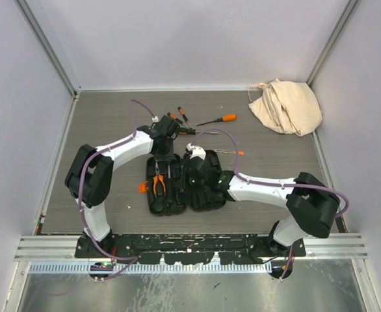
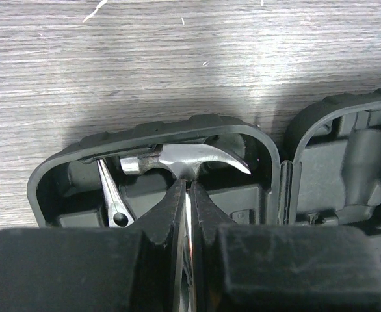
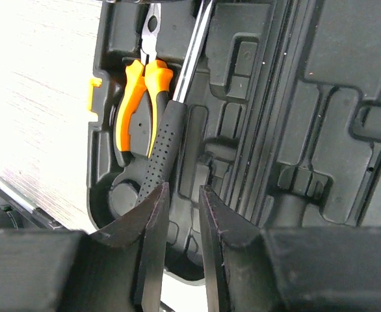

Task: Sort the tools into containers
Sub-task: Place the hammer in the storage box.

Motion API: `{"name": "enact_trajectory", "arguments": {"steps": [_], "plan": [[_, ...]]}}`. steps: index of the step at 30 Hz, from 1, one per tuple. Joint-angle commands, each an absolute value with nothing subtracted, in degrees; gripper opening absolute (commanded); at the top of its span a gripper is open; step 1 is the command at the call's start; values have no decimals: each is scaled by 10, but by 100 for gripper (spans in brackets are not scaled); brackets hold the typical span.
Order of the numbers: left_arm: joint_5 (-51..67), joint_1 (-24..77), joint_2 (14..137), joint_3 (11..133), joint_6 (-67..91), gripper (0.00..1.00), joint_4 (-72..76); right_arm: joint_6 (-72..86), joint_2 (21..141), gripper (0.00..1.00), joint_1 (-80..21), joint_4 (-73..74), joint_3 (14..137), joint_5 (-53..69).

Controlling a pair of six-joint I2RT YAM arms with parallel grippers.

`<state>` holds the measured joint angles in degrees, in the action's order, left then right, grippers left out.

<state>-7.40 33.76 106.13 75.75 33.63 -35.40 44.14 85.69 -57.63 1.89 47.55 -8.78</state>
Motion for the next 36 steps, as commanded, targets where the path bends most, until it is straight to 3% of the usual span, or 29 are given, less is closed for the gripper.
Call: {"name": "enact_trajectory", "arguments": {"steps": [1,20,36], "plan": [[-84,340,1064,771,338,7,-342,438,865,31,-573,-10,510,-80],[-85,341,1069,766,344,4,-341,422,952,30,-573,45,590,-48],[-86,341,1067,759,348,2,-339,444,998,29,-597,90,585,-102]]}}
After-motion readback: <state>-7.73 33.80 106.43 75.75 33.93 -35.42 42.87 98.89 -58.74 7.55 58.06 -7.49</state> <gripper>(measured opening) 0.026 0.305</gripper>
